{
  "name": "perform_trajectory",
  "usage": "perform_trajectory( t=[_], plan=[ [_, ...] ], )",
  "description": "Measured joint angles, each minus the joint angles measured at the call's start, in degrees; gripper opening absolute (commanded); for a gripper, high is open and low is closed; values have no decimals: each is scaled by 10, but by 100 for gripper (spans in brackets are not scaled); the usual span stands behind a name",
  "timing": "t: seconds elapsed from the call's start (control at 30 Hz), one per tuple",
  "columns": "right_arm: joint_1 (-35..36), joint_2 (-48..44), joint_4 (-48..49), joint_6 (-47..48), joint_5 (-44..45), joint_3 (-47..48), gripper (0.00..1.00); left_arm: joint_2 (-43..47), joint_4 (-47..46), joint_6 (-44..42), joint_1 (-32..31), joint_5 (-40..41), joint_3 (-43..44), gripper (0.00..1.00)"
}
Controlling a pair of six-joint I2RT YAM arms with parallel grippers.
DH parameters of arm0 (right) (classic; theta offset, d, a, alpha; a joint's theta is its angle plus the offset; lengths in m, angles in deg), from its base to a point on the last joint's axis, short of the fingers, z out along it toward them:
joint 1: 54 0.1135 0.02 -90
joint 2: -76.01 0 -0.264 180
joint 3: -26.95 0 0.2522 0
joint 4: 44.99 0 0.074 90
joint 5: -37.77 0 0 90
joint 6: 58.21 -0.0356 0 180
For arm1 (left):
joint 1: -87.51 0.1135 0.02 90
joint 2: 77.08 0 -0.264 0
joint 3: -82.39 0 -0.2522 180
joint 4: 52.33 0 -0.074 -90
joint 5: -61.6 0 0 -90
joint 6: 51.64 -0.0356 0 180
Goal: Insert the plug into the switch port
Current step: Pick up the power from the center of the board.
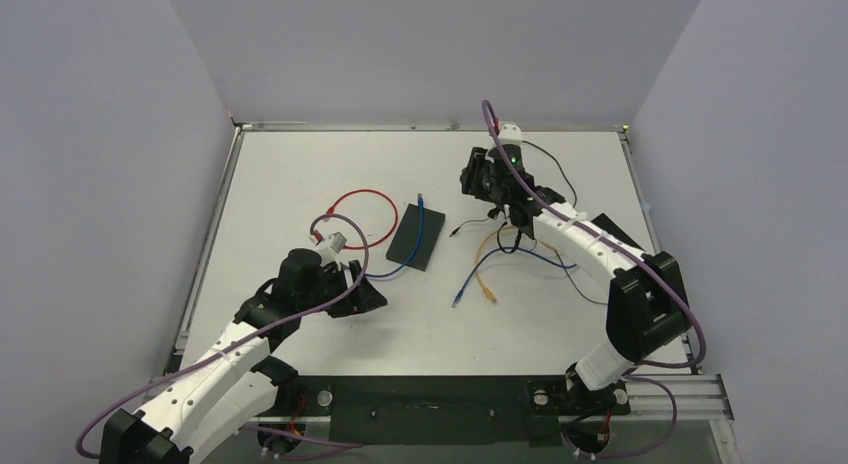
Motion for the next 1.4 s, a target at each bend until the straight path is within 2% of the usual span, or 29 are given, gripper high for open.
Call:
perform_trajectory(
  t=[0.43, 0.7, 0.97, 1.2, 1.4],
  plan=[
    [54, -169, 7, -19, -31, -86, 9, -6, -2, -1, 0, -2, 17, 63],
    [91, -286, -31, -34, -72, -91, 9, -17, -53, 0, 0, -49, 31, 63],
    [111, -373, -74, -58, -118, -86, 9, -28, -174, 25, 0, -99, 29, 62],
    [135, -393, -101, -95, -158, -43, 8, -46, -325, 60, 0, -144, 2, 62],
    [174, -393, -111, -122, -180, 1, 6, -49, -383, 33, -12, -150, 2, 62]
  ],
)
